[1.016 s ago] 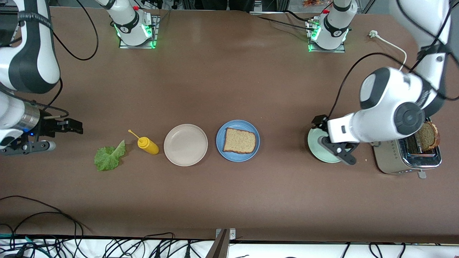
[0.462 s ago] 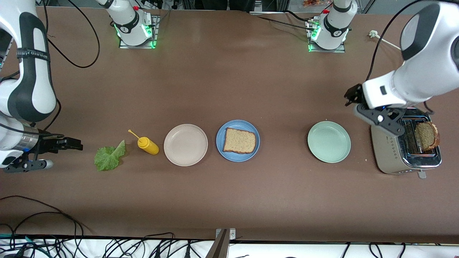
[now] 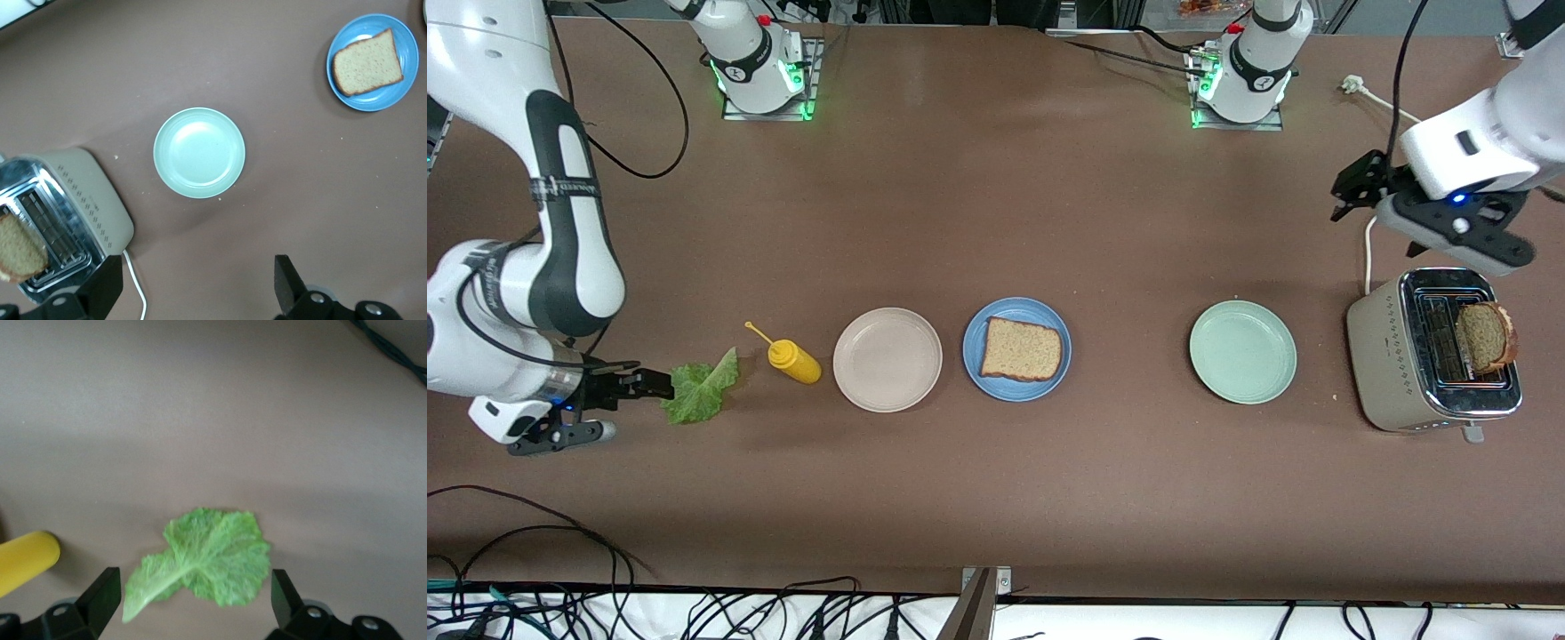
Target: Make sandwich in blue plate with both arms
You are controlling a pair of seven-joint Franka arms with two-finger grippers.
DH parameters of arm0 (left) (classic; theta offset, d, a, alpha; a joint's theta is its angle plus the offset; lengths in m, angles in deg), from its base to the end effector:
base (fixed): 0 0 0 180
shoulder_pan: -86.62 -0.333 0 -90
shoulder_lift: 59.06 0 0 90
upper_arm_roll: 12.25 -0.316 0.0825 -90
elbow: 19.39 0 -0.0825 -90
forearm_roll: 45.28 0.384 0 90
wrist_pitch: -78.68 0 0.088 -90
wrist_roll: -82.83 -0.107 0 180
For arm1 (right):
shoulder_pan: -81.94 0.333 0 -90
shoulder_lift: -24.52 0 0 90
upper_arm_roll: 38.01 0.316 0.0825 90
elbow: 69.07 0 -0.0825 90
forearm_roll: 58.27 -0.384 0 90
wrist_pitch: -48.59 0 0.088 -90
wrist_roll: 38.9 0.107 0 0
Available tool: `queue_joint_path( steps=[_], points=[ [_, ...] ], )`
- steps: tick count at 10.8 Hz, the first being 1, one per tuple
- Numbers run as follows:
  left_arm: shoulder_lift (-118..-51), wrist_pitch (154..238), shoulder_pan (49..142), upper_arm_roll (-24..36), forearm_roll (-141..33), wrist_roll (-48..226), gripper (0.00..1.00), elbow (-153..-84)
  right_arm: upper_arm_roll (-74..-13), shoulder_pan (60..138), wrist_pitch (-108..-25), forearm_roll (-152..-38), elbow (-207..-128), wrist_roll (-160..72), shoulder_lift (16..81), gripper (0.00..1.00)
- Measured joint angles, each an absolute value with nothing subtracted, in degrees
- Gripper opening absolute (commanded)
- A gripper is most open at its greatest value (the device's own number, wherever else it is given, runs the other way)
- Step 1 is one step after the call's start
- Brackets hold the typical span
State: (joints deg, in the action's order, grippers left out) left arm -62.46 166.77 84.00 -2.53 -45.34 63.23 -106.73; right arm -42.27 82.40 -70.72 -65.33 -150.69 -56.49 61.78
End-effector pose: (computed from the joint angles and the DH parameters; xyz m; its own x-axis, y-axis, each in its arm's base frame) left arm 0.5648 -0.0675 0.6106 0.8925 -0.4494 -0.0390 -0.4487 -0.8933 0.0256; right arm 0.7214 -0.0315 0.3160 0.9806 0.1941 0.0269 0.1954 -0.9790 -0.0575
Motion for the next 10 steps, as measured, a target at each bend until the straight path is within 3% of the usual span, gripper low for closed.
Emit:
queue_joint_path(
  steps=[5,10],
  points=[
    [-55.3,169.9,86.5,-8.9,-45.6,63.3,1.00,-116.6,-41.6,81.9,-78.1,-65.3,-150.8,-59.2,67.6,1.00],
    [-55.0,169.2,87.7,-9.0,-45.6,69.0,1.00,-116.0,-41.6,81.6,-78.6,-65.3,-153.4,-59.7,69.0,1.00]
  ],
)
